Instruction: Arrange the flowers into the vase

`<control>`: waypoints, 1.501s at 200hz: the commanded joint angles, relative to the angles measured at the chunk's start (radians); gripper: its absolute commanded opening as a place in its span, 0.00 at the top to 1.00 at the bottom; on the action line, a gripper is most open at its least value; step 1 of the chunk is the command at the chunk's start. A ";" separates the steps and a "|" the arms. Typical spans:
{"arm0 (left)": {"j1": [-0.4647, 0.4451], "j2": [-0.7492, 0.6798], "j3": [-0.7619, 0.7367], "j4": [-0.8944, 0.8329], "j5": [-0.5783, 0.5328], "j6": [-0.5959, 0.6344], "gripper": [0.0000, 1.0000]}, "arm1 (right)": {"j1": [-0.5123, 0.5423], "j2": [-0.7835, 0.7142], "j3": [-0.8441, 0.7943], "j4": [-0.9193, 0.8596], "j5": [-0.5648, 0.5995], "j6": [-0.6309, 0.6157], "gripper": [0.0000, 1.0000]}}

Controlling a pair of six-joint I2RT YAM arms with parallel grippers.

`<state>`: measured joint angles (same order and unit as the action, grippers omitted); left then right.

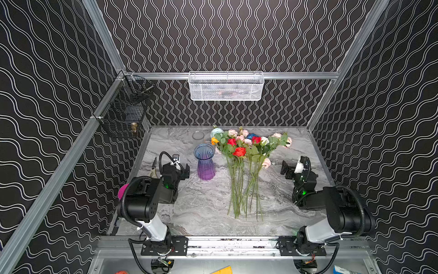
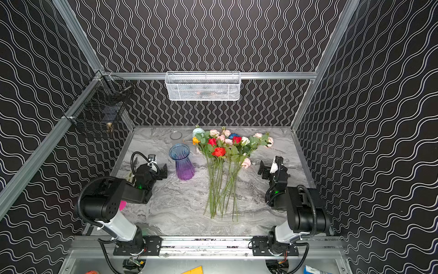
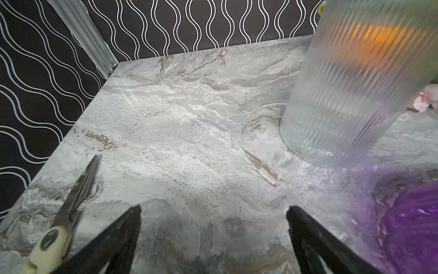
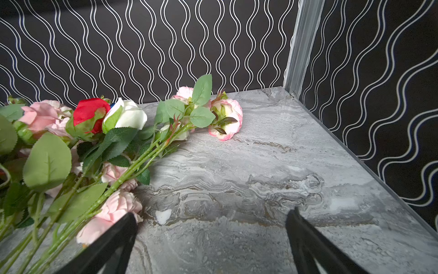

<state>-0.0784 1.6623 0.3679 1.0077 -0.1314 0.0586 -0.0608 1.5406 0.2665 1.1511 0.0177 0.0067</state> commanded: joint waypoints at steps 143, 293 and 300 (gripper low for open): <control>-0.011 -0.001 -0.004 0.037 -0.028 0.014 0.01 | 0.019 0.000 -0.005 0.035 0.041 -0.020 0.01; -0.007 -0.003 -0.003 0.029 -0.013 0.010 0.01 | 0.021 0.003 0.000 0.026 0.105 0.012 0.01; -0.008 -0.002 -0.003 0.032 -0.018 0.012 0.01 | 0.021 0.001 -0.002 0.030 0.106 0.011 0.01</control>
<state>-0.0868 1.6623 0.3660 1.0080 -0.1490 0.0589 -0.0402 1.5414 0.2611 1.1522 0.1040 0.0071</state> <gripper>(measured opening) 0.989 0.992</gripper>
